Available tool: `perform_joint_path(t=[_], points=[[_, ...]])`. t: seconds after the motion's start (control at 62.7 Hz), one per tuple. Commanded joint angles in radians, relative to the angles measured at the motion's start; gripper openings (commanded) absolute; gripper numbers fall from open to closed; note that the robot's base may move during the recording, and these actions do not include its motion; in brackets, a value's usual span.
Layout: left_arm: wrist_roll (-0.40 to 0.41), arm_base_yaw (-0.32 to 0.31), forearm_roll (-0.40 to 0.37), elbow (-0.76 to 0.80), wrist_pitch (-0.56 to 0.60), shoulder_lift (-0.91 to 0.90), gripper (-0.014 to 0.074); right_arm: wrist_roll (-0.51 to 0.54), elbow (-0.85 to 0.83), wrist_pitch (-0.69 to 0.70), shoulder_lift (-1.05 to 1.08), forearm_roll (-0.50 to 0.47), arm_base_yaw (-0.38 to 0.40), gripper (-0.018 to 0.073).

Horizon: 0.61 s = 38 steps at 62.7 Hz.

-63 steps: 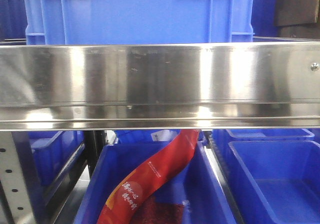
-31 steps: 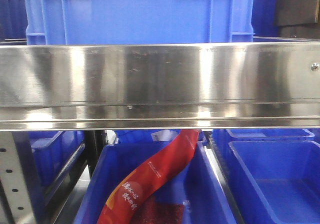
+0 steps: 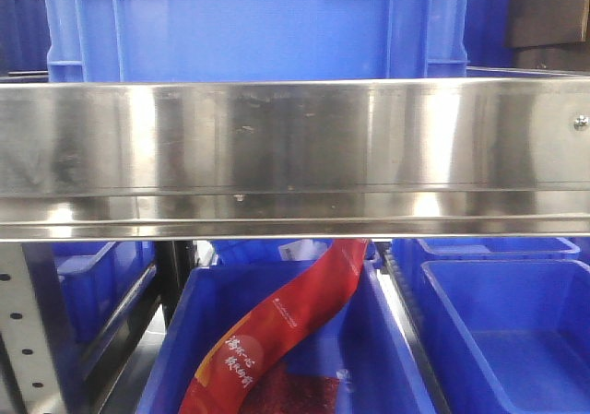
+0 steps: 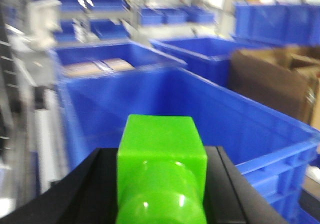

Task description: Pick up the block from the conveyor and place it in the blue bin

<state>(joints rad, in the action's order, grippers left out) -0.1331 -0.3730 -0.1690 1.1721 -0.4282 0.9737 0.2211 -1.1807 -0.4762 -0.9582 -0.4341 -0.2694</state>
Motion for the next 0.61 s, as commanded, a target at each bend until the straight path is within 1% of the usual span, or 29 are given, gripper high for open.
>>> perform_joint_path(t=[0.0, 0.112, 0.176, 0.239, 0.335, 0.383, 0.463, 0.495, 0.59], points=[[-0.006, -0.039, 0.002, 0.063, 0.019, 0.089, -0.0111, 0.006, -0.063, 0.005, -0.086, -0.007, -0.045, -0.0167], [-0.006, -0.052, 0.002, 0.151, 0.019, 0.207, -0.0111, 0.024, -0.125, 0.005, -0.191, -0.007, -0.108, -0.0167], [-0.006, -0.052, -0.006, 0.210, 0.019, 0.276, -0.0111, 0.035, -0.156, 0.017, -0.252, -0.007, -0.127, -0.0167], [-0.006, -0.052, -0.006, 0.273, 0.015, 0.342, -0.0111, 0.035, -0.187, 0.036, -0.317, -0.007, -0.134, -0.0167], [-0.006, -0.052, -0.012, 0.350, -0.024, 0.431, -0.0111, 0.035, -0.229, 0.039, -0.393, -0.007, -0.134, -0.0167], [-0.006, -0.052, -0.014, 0.378, -0.037, 0.464, -0.0111, 0.035, -0.252, 0.041, -0.432, -0.007, -0.134, -0.0167], [-0.006, -0.052, -0.028, 0.397, -0.028, 0.501, -0.0111, 0.037, -0.283, 0.038, -0.479, -0.007, -0.134, -0.0167], [-0.006, -0.052, -0.029, 0.397, -0.016, 0.510, -0.0111, 0.047, -0.293, 0.038, -0.497, -0.007, -0.136, -0.0167], [-0.006, -0.052, -0.029, 0.397, 0.001, 0.531, -0.0111, 0.121, -0.305, 0.063, -0.538, -0.007, -0.150, -0.0167]])
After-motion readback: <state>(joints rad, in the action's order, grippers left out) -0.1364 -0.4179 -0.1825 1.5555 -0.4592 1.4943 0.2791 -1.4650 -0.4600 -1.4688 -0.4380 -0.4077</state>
